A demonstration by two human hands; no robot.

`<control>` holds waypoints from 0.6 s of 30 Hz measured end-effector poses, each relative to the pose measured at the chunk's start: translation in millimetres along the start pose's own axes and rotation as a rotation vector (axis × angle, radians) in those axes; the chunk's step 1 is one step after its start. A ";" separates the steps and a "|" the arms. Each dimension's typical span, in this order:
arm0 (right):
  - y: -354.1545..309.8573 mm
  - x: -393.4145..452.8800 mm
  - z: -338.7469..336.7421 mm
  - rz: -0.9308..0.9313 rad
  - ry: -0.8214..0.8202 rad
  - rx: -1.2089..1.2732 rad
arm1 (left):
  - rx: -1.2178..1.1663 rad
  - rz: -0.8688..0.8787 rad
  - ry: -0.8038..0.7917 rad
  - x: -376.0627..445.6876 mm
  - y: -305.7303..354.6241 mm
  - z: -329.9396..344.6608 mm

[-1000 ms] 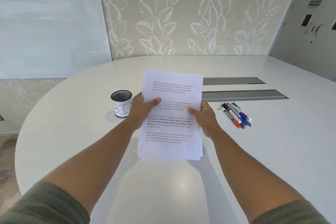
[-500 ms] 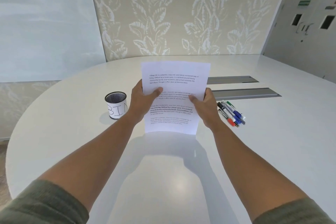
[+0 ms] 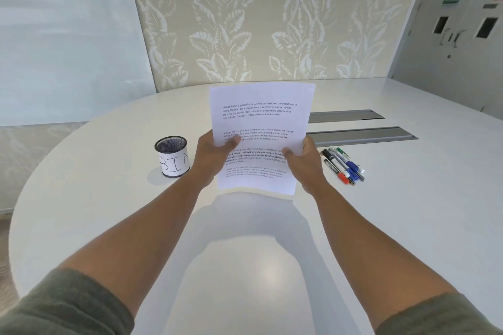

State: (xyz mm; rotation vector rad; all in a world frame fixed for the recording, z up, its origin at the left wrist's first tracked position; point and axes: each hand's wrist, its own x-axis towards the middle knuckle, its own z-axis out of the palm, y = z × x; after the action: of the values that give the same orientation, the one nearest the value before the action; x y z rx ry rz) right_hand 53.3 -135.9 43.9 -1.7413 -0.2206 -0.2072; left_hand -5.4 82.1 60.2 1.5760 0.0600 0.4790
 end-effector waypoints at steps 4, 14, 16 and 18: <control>15.5 -8.3 -0.4 0.060 -0.055 -0.043 | 0.138 -0.100 -0.050 -10.8 -15.4 -3.9; 20.2 -8.4 -3.5 0.103 0.002 0.001 | 0.175 -0.112 -0.088 -14.9 -22.0 -7.1; 18.9 -5.4 -3.7 0.143 0.015 0.071 | 0.131 -0.113 -0.043 -13.1 -21.6 -9.0; 18.3 -2.6 -5.1 0.184 0.040 0.125 | 0.077 -0.131 0.050 -11.8 -22.0 -12.3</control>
State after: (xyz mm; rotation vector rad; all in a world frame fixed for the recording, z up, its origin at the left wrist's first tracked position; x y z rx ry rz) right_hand 55.5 -144.2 26.8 -1.6212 -0.0429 -0.0920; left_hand -14.7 91.5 35.7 1.6241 0.2203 0.4173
